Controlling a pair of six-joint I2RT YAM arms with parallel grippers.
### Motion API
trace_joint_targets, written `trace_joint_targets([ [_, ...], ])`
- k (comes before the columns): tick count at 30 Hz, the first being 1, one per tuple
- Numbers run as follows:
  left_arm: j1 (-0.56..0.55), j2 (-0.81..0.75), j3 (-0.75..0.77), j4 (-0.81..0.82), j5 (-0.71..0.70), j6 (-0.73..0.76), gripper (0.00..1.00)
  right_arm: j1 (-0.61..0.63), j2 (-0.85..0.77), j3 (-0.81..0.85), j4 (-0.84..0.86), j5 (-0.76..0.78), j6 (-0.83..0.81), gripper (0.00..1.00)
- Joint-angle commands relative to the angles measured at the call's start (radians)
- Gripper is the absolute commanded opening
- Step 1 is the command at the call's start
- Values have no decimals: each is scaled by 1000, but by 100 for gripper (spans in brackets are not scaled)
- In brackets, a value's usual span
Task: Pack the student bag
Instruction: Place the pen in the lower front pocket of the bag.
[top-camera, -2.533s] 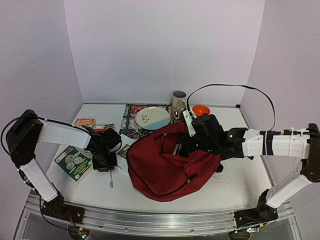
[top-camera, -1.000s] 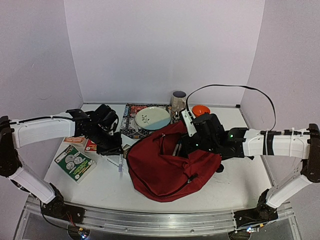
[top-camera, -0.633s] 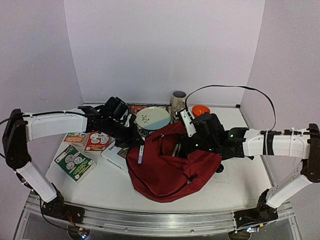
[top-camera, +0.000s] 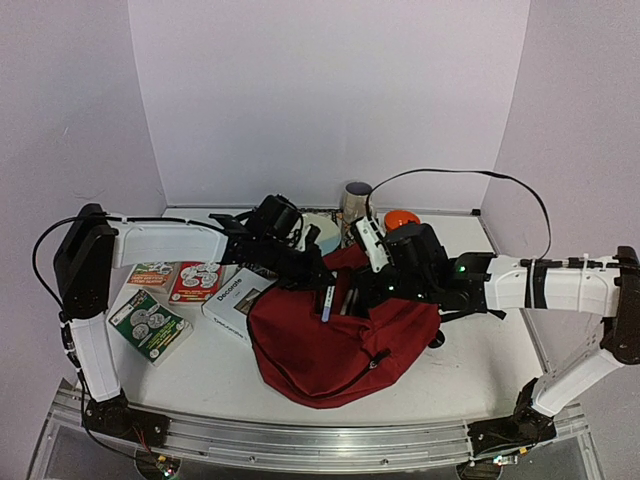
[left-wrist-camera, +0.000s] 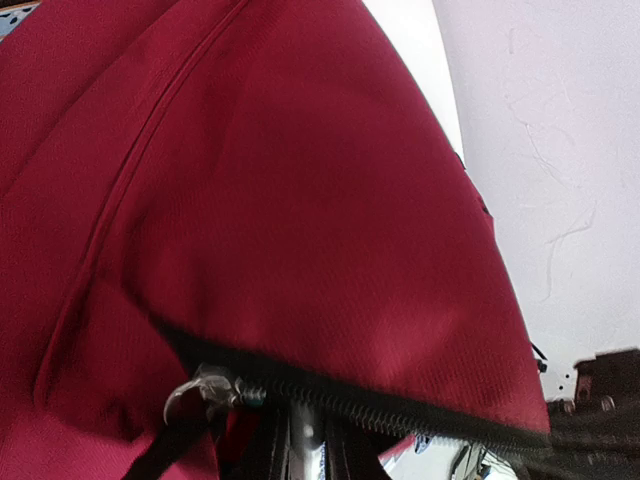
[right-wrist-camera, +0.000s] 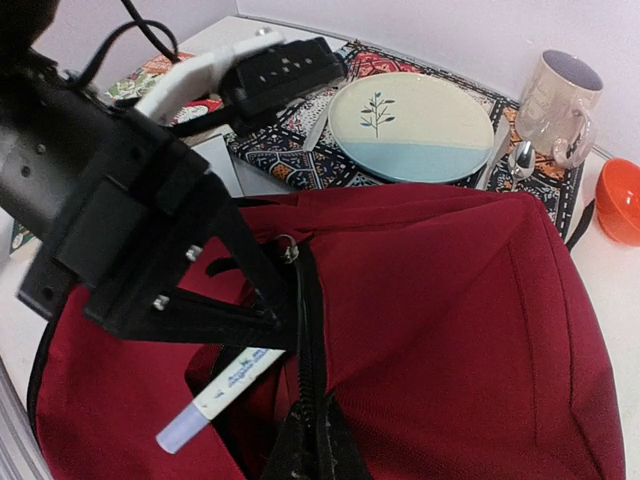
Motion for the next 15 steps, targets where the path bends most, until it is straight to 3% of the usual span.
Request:
trace_joint_targets([
  [1, 4, 46, 70, 84, -31, -47, 3, 14, -3, 66, 66, -30, 5, 0],
  [5, 4, 78, 101, 100, -36, -82, 4, 16, -2, 65, 70, -37, 6, 0],
  [11, 4, 46, 62, 144, -202, -156, 4, 18, 4, 65, 77, -51, 7, 0],
  [15, 4, 36, 35, 220, -234, -237, 4, 21, 15, 67, 78, -64, 13, 0],
])
